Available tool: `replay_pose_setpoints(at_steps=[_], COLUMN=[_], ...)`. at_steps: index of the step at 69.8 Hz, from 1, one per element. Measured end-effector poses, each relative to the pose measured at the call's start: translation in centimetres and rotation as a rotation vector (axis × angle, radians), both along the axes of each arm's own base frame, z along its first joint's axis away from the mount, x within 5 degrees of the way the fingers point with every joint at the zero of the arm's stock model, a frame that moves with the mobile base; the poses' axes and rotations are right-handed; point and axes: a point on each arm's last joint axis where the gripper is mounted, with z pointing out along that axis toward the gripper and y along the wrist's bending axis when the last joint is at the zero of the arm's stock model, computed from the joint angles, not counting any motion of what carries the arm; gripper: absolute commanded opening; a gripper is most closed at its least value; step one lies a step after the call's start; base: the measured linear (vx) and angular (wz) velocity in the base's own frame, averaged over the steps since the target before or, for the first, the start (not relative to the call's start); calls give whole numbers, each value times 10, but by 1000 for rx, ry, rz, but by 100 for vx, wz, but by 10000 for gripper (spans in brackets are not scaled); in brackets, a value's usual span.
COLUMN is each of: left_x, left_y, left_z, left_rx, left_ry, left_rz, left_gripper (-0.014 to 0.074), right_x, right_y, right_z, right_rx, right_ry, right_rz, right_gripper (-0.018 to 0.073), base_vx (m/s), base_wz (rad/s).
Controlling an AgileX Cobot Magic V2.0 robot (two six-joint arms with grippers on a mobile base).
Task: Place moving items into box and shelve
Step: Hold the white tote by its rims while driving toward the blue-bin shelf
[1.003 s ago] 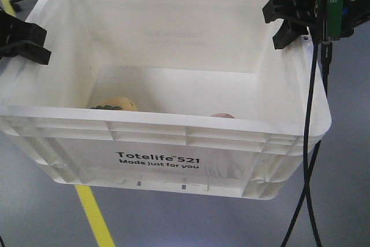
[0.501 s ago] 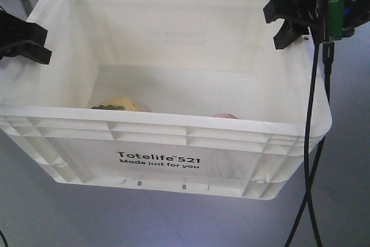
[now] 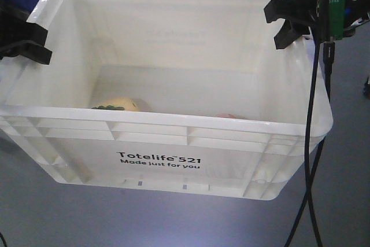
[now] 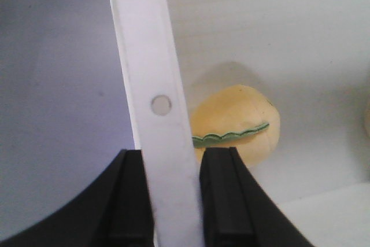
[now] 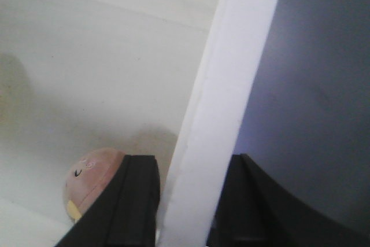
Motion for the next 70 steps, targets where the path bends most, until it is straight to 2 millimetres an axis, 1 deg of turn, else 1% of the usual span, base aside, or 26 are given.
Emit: replay_pose_setpoints(at_steps=[70], left_x=[0], left_y=[0], left_z=[0], left_rx=[-1], left_ry=[0], left_rz=[0], left_gripper=[-17], right_x=[-1], right_y=[0], right_z=[1], right_rx=[-1], right_ry=[-1], right_rz=[0], right_gripper=[-12], base_vx=[38], base_wz=[-38])
